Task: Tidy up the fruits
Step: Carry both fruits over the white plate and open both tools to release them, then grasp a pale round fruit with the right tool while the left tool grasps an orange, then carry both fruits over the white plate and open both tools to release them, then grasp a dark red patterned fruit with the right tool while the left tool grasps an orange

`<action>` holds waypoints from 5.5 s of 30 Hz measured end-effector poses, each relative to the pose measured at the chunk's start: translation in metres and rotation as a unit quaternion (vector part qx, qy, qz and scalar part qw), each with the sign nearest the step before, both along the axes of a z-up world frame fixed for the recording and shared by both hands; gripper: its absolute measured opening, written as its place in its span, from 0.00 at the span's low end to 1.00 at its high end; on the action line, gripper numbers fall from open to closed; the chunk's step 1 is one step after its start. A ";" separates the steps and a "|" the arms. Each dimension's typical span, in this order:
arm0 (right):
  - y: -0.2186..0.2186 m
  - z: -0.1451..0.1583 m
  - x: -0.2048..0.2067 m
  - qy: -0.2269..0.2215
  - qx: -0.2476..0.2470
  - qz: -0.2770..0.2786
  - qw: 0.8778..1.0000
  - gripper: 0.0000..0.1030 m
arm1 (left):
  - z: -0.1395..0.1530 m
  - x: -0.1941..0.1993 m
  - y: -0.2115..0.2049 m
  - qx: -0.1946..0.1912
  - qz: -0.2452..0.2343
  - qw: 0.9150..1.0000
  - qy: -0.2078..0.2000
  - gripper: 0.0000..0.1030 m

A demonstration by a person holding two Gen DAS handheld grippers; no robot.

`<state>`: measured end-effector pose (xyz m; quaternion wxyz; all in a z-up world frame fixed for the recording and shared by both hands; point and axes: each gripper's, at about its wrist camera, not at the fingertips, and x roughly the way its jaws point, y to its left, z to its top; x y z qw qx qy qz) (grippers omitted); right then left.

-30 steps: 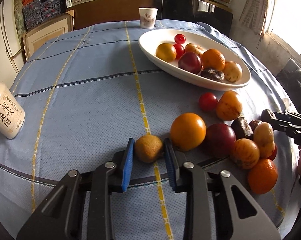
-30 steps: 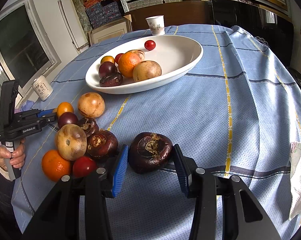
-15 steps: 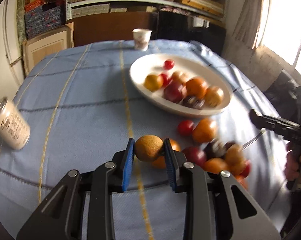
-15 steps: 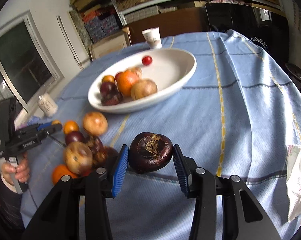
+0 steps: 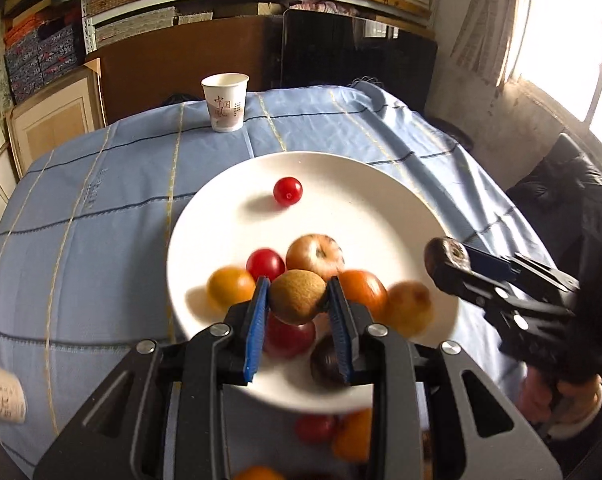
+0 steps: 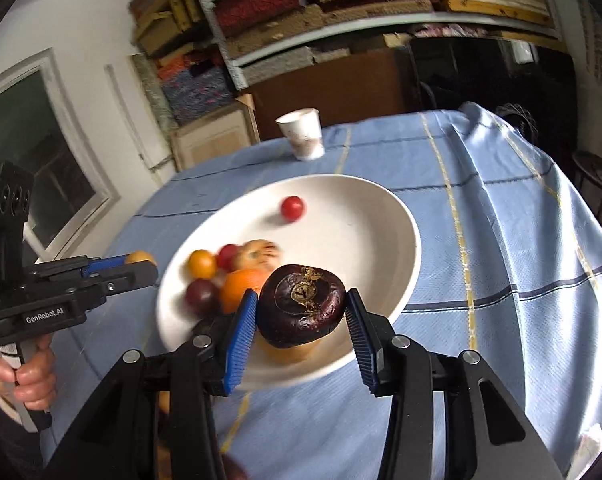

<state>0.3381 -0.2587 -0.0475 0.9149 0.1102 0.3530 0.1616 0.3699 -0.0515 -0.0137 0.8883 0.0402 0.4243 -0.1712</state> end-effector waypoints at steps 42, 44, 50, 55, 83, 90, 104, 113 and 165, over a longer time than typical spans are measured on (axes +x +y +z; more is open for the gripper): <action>0.085 -0.012 -0.117 0.022 -0.076 0.258 0.963 0.50 | -0.022 -0.139 0.111 -0.057 0.145 0.987 -0.039 0.95; 0.085 -0.012 -0.116 0.023 -0.075 0.258 0.963 0.49 | -0.022 -0.139 0.111 -0.058 0.147 0.987 -0.041 0.95; 0.085 -0.015 -0.112 0.030 -0.074 0.255 0.964 0.41 | -0.024 -0.140 0.113 -0.060 0.147 0.987 -0.038 0.95; 0.072 -0.008 -0.110 0.027 -0.044 0.246 0.968 0.40 | -0.025 -0.145 0.102 -0.061 0.113 0.991 -0.031 0.95; -0.001 0.011 -0.089 0.005 0.072 0.118 0.990 0.40 | -0.057 -0.198 0.004 -0.026 -0.005 0.999 0.045 0.59; -0.001 0.011 -0.090 0.005 0.069 0.117 0.991 0.40 | -0.059 -0.202 -0.006 -0.018 -0.021 0.998 0.049 0.51; -0.003 0.008 -0.088 0.006 0.069 0.112 0.991 0.40 | -0.057 -0.201 -0.002 -0.035 -0.013 0.998 0.051 0.45; -0.007 0.006 -0.088 0.006 0.071 0.111 0.991 0.40 | -0.036 -0.212 0.008 -0.061 -0.030 0.998 0.017 0.45; 0.060 -0.014 -0.088 0.061 -0.070 0.181 0.979 0.55 | -0.012 -0.122 0.109 -0.067 0.142 0.986 -0.050 0.96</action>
